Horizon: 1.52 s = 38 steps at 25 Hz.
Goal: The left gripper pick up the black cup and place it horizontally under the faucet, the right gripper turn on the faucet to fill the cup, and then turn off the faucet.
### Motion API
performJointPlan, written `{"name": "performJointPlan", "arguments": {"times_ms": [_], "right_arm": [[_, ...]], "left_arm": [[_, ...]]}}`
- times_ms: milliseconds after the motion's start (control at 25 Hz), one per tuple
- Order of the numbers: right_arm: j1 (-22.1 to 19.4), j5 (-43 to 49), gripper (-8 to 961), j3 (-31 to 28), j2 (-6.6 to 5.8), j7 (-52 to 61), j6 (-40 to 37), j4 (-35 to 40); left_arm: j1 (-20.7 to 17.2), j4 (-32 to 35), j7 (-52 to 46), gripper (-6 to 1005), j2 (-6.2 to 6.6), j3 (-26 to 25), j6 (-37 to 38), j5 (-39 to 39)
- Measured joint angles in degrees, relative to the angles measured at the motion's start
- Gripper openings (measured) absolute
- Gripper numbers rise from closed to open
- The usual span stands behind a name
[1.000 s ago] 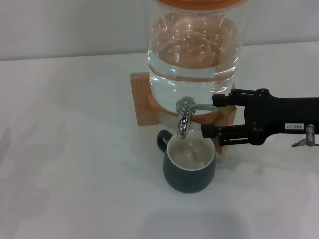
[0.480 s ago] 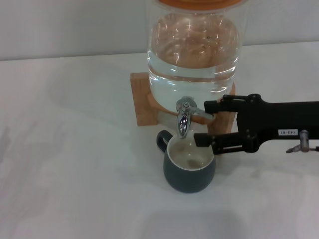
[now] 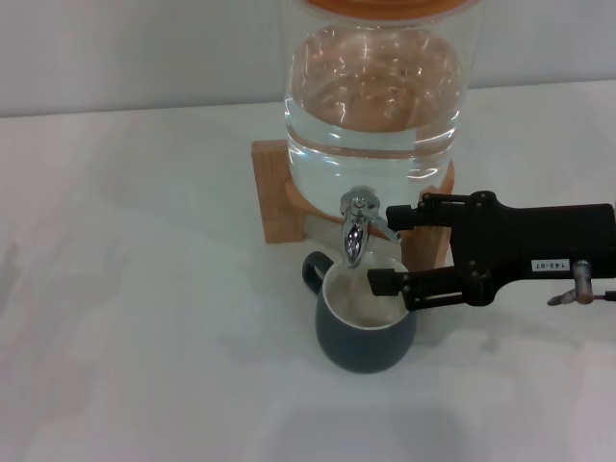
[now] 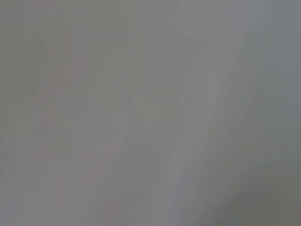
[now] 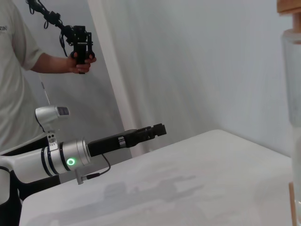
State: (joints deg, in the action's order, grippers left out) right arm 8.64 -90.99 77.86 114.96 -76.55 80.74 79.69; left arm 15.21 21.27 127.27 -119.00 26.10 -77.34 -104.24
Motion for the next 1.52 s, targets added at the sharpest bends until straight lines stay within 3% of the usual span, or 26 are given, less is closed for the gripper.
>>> {"name": "performJointPlan", "arguments": {"times_ms": [400,960,1160,1520], "right_arm": [[-1.0,-0.2,857,-1.1,0.00,0.1,-0.9,1.5],[-11.3,0.0,858,-0.3,0.54,3.3,-6.5,14.0],[-14.1,-0.4,858,3.2,0.71,3.3,-9.6,15.9],[-14.5,-0.1,858,7.9,0.64,3.0,-13.5,15.3]], "left_arm": [[0.0,0.0,0.0,594,0.00,0.0,0.0,0.0],[0.3,0.1,0.2,594,0.00,0.0,0.4,-0.1],[0.4,0.1,0.7,595,0.00,0.0,0.5,-0.1],[0.6,0.1,0.7,595,0.00,0.0,0.2,-0.1]]}}
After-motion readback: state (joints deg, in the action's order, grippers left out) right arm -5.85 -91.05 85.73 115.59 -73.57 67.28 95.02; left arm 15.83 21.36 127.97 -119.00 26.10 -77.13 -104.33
